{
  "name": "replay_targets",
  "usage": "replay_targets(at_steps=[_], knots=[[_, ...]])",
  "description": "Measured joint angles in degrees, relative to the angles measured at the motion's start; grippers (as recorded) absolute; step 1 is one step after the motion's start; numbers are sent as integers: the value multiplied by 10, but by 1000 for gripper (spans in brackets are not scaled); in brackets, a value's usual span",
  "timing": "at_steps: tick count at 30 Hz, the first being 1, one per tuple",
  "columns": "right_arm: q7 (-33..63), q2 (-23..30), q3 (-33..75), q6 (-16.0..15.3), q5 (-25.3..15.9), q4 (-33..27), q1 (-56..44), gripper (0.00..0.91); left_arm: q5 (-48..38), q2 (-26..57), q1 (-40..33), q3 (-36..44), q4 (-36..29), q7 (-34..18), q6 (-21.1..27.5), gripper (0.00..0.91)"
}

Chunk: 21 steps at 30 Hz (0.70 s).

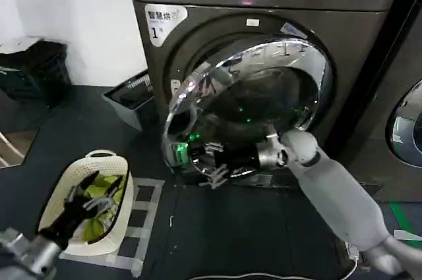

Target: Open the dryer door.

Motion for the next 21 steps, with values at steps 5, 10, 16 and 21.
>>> replay_targets(at_steps=[5,10,16,21], knots=[[-55,-27,47,8,0,36,-51,907,-17,62,-69,60,64,17,-28,907],[-80,-52,118,44,-2,72,-125,907,-41,121,-165,137,122,35,-53,907],[-80,-55,279,89,7,103,-254,907,-57,151,-265,236,171,79,-53,907],[-80,-33,439,98,-15,106,-358,907,-61,142,-349,320,195,102,-54,907]])
